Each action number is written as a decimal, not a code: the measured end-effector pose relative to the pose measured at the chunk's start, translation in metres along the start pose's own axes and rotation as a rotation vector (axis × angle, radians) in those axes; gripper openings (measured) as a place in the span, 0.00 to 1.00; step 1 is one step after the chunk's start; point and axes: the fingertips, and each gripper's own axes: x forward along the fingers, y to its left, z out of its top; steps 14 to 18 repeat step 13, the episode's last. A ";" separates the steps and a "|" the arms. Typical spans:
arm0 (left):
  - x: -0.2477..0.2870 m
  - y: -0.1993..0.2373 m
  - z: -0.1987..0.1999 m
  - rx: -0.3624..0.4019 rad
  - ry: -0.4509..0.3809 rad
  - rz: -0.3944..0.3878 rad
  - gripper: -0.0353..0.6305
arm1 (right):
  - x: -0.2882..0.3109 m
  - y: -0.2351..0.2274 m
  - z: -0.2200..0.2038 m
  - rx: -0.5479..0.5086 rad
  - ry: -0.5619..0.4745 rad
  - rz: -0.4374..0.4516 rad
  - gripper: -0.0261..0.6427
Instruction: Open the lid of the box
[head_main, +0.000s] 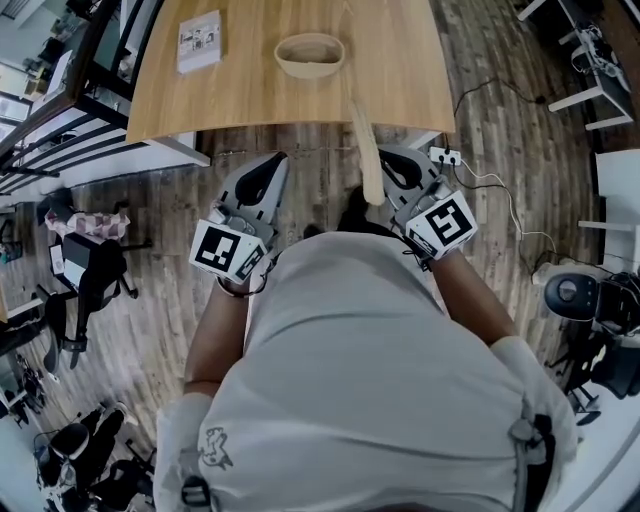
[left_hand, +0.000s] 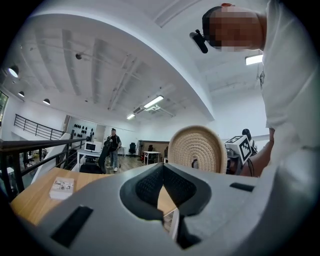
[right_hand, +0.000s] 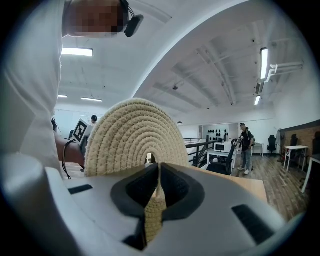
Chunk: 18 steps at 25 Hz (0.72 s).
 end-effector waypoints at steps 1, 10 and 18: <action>-0.001 0.001 0.000 -0.001 0.000 0.000 0.06 | 0.001 0.001 0.000 0.002 0.001 0.002 0.07; -0.006 0.011 -0.001 -0.003 0.000 0.003 0.06 | 0.016 0.002 0.002 -0.005 0.007 0.003 0.07; -0.009 0.016 -0.002 -0.008 0.000 0.005 0.06 | 0.023 0.003 0.004 -0.007 0.004 0.005 0.07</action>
